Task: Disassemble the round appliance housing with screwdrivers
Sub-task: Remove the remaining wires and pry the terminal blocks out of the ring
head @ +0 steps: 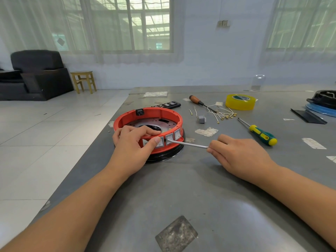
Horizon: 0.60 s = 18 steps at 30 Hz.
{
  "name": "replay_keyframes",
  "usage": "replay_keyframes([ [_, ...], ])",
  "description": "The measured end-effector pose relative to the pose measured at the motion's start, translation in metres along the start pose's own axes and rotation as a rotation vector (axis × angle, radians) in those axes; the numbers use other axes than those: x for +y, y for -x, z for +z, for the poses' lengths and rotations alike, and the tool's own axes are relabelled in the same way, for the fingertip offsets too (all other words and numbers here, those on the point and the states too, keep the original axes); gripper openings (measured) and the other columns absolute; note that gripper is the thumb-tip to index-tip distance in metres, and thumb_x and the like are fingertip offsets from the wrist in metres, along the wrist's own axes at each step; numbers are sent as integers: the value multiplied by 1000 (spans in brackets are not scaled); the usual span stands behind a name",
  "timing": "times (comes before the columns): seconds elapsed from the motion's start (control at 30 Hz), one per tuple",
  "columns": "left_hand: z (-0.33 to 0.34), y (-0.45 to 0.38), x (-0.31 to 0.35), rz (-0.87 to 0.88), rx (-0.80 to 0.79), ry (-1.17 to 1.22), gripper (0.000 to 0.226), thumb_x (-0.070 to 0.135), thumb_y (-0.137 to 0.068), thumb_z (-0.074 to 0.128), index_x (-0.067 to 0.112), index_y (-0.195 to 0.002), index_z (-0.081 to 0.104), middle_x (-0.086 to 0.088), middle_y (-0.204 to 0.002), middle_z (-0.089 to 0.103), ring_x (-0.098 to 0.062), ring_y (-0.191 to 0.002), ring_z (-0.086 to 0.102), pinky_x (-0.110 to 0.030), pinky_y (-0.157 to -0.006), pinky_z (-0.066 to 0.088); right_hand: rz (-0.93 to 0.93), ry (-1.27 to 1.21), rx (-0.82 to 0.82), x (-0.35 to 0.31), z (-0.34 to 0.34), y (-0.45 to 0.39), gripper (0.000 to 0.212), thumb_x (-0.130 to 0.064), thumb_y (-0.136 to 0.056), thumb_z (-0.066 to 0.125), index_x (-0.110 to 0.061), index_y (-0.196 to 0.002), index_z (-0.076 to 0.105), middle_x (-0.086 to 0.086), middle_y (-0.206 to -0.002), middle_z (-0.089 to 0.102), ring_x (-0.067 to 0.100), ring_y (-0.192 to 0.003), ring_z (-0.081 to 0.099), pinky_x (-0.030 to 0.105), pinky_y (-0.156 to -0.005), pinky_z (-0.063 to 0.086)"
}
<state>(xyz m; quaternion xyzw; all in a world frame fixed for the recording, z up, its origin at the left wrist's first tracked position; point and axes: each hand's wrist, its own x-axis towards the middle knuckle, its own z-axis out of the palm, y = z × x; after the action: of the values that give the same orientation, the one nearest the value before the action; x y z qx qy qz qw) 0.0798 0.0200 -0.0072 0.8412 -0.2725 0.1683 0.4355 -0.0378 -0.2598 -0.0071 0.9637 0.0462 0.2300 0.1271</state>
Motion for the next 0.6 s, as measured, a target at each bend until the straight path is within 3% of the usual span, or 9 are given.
replay_keyframes([
  [0.17,-4,-3,0,4,-67,-74,22,45,-99,65,66,-101,55,13,-109,65,-19,-128,38,-43,-117,19,15,-1,0,-2,6,-8,50,-53,-102,12,-26,-101,53,-4,-90,57,24,-74,59,34,-53,40],
  [0.33,-5,-1,1,53,-58,-32,30,39,-99,70,68,-96,61,30,-103,54,-9,-115,35,-45,-120,16,60,-3,71,-4,15,-25,57,-64,-101,7,-29,-82,48,-8,-76,43,18,-70,51,32,-54,26],
  [0.5,-7,-3,2,27,-99,-16,28,41,-95,72,67,-96,62,12,-112,59,-20,-126,37,-38,-115,17,70,-20,155,5,26,-41,66,-69,-102,14,-24,-82,58,-4,-79,48,20,-74,48,36,-68,40],
  [0.6,-8,-3,2,28,-145,-23,28,41,-95,72,68,-96,63,8,-120,62,-24,-130,37,-38,-114,18,78,-11,228,9,30,-48,63,-68,-102,21,-21,-81,58,-1,-86,48,24,-82,47,40,-76,40],
])
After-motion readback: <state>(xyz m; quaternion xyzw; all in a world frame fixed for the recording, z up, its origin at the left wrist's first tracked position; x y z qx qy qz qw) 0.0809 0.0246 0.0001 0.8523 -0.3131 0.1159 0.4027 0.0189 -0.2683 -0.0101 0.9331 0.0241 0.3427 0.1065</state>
